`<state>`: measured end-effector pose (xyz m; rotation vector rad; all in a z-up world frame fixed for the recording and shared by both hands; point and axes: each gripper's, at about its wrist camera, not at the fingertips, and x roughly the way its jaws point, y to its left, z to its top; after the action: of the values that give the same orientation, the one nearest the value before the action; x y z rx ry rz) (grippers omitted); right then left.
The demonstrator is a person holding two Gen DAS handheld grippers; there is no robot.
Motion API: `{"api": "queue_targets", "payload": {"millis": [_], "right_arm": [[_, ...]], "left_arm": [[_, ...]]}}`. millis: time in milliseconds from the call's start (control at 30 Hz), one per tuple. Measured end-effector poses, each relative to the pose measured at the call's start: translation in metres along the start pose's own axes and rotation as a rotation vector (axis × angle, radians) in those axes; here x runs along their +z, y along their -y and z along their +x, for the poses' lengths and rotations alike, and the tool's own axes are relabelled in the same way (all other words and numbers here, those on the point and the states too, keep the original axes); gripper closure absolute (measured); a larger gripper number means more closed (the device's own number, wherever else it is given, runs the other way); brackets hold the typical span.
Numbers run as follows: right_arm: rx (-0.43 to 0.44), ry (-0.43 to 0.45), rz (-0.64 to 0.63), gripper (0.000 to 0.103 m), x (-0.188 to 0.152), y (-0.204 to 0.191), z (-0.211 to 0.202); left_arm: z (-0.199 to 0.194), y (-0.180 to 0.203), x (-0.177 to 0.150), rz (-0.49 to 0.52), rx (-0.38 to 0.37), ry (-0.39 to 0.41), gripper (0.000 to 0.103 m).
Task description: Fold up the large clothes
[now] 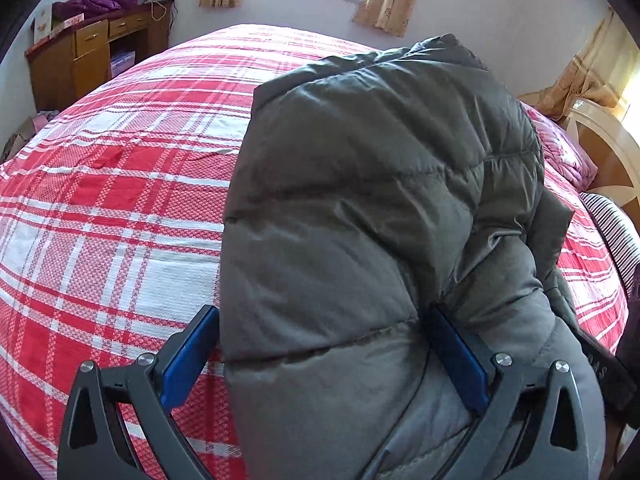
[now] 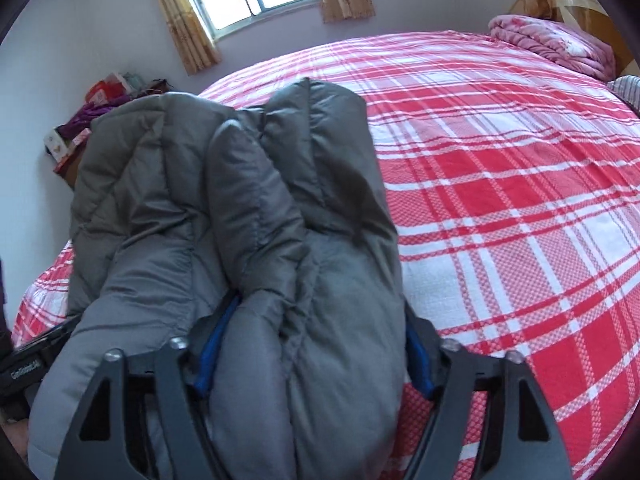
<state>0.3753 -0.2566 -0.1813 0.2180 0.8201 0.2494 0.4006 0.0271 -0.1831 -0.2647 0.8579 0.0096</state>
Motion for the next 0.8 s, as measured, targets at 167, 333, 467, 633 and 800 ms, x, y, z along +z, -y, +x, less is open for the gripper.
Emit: {"api": "queue_targets", "payload": {"millis": [167, 333, 467, 633, 800], "right_arm": [[0.075, -0.033, 0.008, 0.046, 0.000, -0.003, 0.006], [0.108, -0.037, 0.020, 0.042, 0.001, 0.000, 0.008], [0.123, -0.038, 0.013, 0.059, 0.003, 0.000, 0.005], [0.149, 0.013, 0.002, 0.081, 0.003, -0.005, -0.010], [0.179, 0.074, -0.054, 0.085, -0.003, -0.024, -0.043]], "left_arm": [[0.006, 0.002, 0.003, 0.004, -0.005, -0.009, 0.001], [0.008, 0.007, 0.004, 0.042, -0.026, -0.008, 0.002], [-0.005, 0.023, 0.000, 0.109, -0.068, 0.008, 0.039], [-0.042, 0.029, 0.002, 0.161, -0.054, 0.045, 0.073], [-0.084, 0.023, 0.004, 0.199, -0.043, 0.124, 0.074]]}}
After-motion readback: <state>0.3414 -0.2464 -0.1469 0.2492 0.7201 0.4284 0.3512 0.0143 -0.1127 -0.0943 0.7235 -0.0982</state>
